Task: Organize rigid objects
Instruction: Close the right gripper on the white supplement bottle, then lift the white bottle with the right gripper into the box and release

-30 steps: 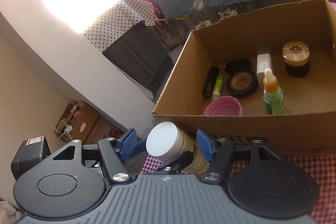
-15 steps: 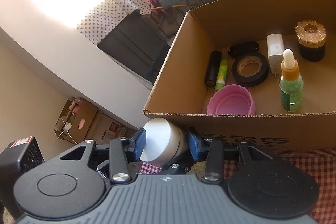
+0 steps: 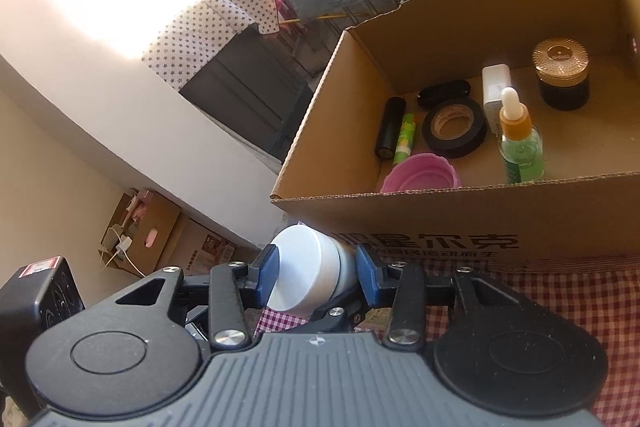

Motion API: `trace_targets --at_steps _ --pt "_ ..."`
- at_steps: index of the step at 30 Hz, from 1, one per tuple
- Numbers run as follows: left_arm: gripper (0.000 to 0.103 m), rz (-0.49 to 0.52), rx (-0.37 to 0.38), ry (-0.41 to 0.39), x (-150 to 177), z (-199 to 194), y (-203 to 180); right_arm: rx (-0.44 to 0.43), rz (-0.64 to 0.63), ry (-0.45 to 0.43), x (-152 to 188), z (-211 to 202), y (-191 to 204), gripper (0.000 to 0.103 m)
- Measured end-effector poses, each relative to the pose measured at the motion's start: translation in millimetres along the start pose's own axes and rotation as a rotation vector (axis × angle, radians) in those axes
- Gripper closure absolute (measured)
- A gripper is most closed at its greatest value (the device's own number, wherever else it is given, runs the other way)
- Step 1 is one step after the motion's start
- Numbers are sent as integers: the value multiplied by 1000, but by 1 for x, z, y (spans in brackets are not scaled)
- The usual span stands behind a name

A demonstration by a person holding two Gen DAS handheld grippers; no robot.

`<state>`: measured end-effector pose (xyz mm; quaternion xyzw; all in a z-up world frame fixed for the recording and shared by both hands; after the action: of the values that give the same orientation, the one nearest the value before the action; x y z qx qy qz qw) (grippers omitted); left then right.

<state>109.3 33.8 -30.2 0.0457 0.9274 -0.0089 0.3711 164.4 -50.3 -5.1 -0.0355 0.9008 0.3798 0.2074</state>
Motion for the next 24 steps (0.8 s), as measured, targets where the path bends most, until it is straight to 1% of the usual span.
trace_targets --at_steps 9,17,22,24 --pt "50 48 26 0 4 -6 -28 16 35 -39 11 -28 -16 57" --pt "50 88 78 -2 7 -8 -49 44 67 -84 20 -50 -30 57" --pt "50 103 107 20 12 -1 -59 63 97 -94 24 -54 -42 57" --pt "50 118 102 17 13 -1 -61 59 109 -97 25 -54 -46 57"
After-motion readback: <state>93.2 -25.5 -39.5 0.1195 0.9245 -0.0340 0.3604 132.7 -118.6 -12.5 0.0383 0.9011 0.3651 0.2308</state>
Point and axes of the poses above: each gripper's, at about its wrist camera, not at the fingertips, and z roughly the way its jaws point, y to its left, x to its underside, the point moved 6 cm from there along z, roughly the way its jaws point, and after that the axes turned 7 degrees about z, right-handed, at the moved point
